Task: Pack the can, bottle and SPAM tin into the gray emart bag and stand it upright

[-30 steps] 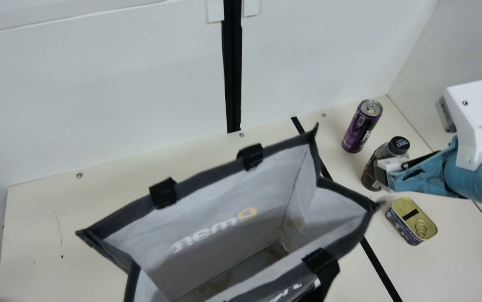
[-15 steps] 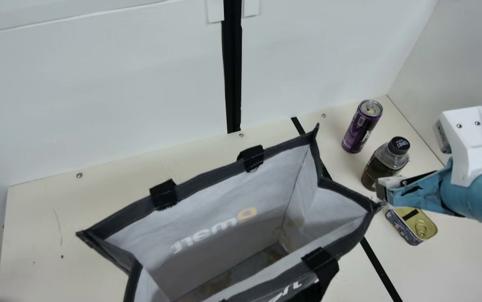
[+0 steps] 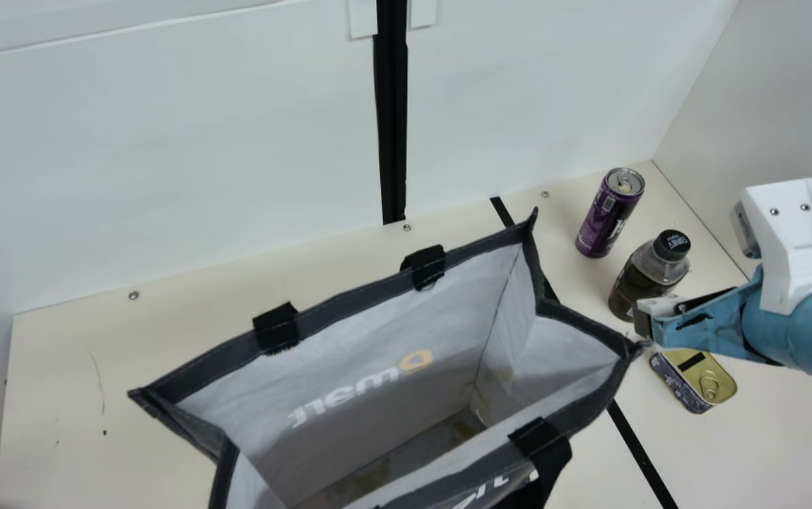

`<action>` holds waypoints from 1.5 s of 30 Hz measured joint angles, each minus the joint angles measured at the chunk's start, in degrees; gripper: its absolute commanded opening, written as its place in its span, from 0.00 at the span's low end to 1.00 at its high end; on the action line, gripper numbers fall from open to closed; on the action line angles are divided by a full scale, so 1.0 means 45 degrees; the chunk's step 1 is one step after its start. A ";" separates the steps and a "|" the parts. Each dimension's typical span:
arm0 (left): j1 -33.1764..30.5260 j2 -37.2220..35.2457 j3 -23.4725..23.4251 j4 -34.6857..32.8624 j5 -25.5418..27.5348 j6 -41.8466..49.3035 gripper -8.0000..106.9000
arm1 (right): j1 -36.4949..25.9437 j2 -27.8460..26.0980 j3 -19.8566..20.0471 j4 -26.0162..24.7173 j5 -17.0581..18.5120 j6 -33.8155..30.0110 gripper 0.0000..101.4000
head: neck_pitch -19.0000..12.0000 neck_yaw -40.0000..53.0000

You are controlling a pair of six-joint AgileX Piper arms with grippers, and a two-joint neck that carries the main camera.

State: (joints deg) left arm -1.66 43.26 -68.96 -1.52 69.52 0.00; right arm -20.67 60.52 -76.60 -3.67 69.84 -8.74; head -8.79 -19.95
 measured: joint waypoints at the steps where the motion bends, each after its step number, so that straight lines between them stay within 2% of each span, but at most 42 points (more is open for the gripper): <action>1: 0.0000 0.0000 0.0000 0.0000 0.0000 0.0000 0.85 | 0.0000 0.0000 0.0000 0.0000 0.0000 0.0000 0.94 | 0.0000 0.0020; 11: -0.0513 0.0220 -0.0553 0.0337 -0.0326 -0.0308 0.85 | 0.0000 0.0000 0.0000 0.0000 0.0000 0.0000 0.94 | 0.0000 0.0020; 22: -0.2292 0.1040 -0.1636 0.2286 -0.0966 -0.1470 0.85 | 0.0000 0.0000 0.0000 0.0000 0.0000 0.0000 0.94 | 0.0000 0.0000; 29: -0.4447 0.2079 -0.2602 0.4324 -0.0997 -0.3130 0.85 | 0.0000 0.0000 0.0000 0.0000 0.0000 0.0000 0.94 | 0.0000 0.0000; 40: -0.9070 0.4224 -0.4621 0.8363 0.0053 -0.6616 0.85 | 0.0000 0.0000 0.0000 0.0000 0.0000 0.0000 0.94 | 0.0000 0.0000; 45: -1.0663 0.5024 -0.5234 0.9395 0.0080 -0.7467 0.85 | 0.0000 0.0000 0.0000 0.0000 0.0000 0.0000 0.94 | 0.0000 0.0020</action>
State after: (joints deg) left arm -49.64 65.87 -92.51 40.76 69.89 -33.60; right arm -20.67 60.52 -76.60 -3.67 69.84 -8.74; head -8.79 -19.86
